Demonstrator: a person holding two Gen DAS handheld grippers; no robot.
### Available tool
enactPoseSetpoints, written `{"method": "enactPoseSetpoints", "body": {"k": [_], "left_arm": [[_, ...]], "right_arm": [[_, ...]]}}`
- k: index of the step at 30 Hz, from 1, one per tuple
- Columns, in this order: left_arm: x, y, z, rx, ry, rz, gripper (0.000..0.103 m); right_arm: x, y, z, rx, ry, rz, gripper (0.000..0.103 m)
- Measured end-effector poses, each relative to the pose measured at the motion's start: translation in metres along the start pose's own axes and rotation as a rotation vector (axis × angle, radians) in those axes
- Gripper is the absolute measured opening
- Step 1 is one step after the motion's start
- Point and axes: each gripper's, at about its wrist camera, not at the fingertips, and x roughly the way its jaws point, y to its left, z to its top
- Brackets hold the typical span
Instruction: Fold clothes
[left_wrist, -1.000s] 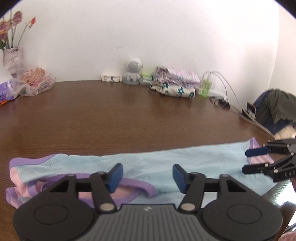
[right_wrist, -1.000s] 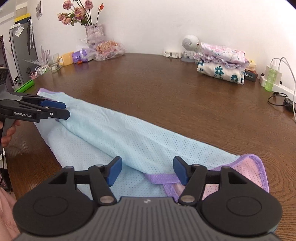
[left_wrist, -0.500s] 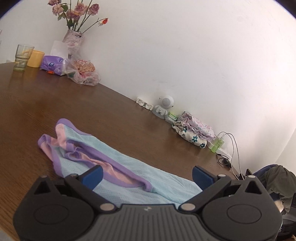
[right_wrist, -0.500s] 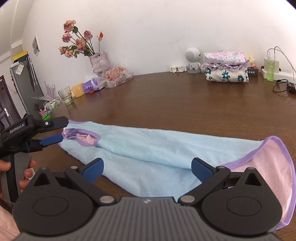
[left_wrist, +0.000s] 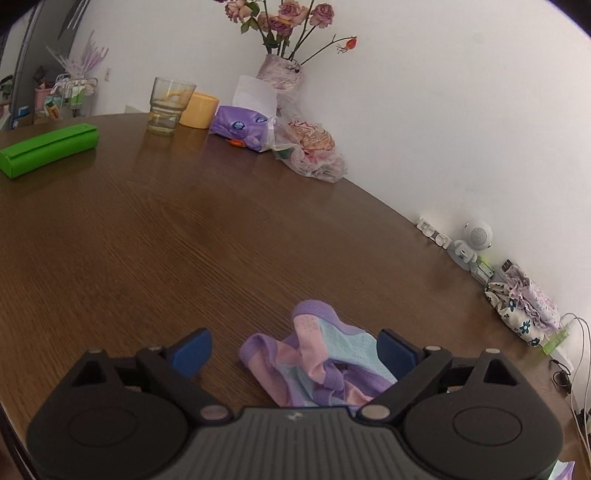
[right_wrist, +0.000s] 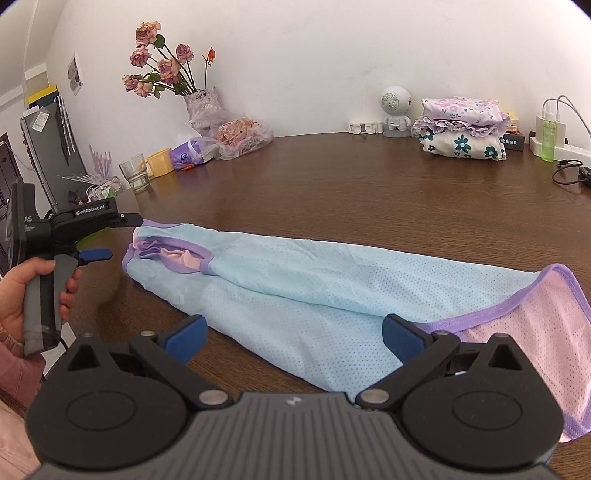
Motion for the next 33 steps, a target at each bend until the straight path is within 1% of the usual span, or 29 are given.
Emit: {"method": "enactPoseSetpoints", "body": {"k": [1,2,3,6,7,8,9,10,11,13,15,16,17,18,21,24,27,29,30,33], "left_arm": [[0.005,0.001,0.001,-0.017,0.016,-0.01,0.086],[0.011,0.001,0.001,-0.034,0.038,-0.022,0.081],[0.014,0.001,0.0,-0.046,0.038,-0.03,0.08],[0.019,-0.001,-0.001,-0.062,0.036,-0.045,0.07],[0.02,-0.001,-0.001,-0.064,0.038,-0.05,0.061],[0.021,-0.002,-0.002,-0.063,0.042,-0.048,0.049],[0.022,-0.003,-0.002,-0.062,0.046,-0.045,0.043],[0.024,-0.003,-0.003,-0.065,0.049,-0.042,0.03],[0.025,-0.003,-0.004,-0.069,0.053,-0.038,0.022],[0.025,-0.002,-0.005,-0.078,0.045,-0.033,0.022],[0.024,-0.002,-0.006,-0.082,0.036,-0.033,0.019],[0.023,-0.003,-0.006,-0.077,0.032,-0.035,0.013],[0.022,-0.006,-0.006,-0.059,0.025,-0.035,0.009],[0.021,-0.01,-0.006,-0.034,0.015,-0.033,0.009],[0.011,-0.028,-0.008,0.09,-0.041,-0.021,0.006],[-0.005,-0.057,-0.015,0.266,-0.135,0.001,0.006],[-0.024,-0.099,-0.034,0.525,-0.26,0.024,0.006],[-0.031,-0.127,-0.054,0.695,-0.315,0.018,0.006],[-0.032,-0.14,-0.064,0.756,-0.324,0.001,0.006],[-0.028,-0.173,-0.099,0.943,-0.307,-0.038,0.006]], "right_arm": [[0.001,0.0,0.0,0.001,0.001,-0.004,0.103],[0.001,-0.001,0.0,0.0,0.0,-0.012,0.103],[0.0,-0.001,0.001,-0.001,-0.001,-0.019,0.103],[-0.001,-0.004,0.002,-0.007,-0.005,-0.038,0.103],[-0.001,-0.005,0.002,-0.007,-0.004,-0.041,0.103],[0.0,-0.006,0.002,-0.007,-0.001,-0.041,0.103],[0.001,-0.006,0.002,-0.006,0.002,-0.041,0.103],[0.002,-0.007,0.002,-0.005,0.005,-0.04,0.103],[0.002,-0.008,0.002,-0.004,0.008,-0.04,0.103],[0.004,-0.009,0.002,-0.003,0.013,-0.039,0.103],[0.006,-0.008,0.002,-0.005,0.019,-0.034,0.103],[0.007,-0.009,0.002,-0.005,0.022,-0.032,0.103],[0.008,-0.009,0.001,-0.004,0.025,-0.03,0.103],[0.009,-0.009,0.001,-0.004,0.028,-0.029,0.103],[0.011,-0.008,0.001,-0.004,0.033,-0.025,0.103],[0.011,-0.01,0.0,-0.004,0.034,-0.022,0.103],[0.011,-0.011,0.0,-0.003,0.032,-0.021,0.103],[0.009,-0.013,-0.001,0.001,0.028,-0.025,0.103],[0.008,-0.015,-0.001,0.005,0.025,-0.029,0.103],[0.005,-0.02,-0.003,0.014,0.018,-0.04,0.103]]}}
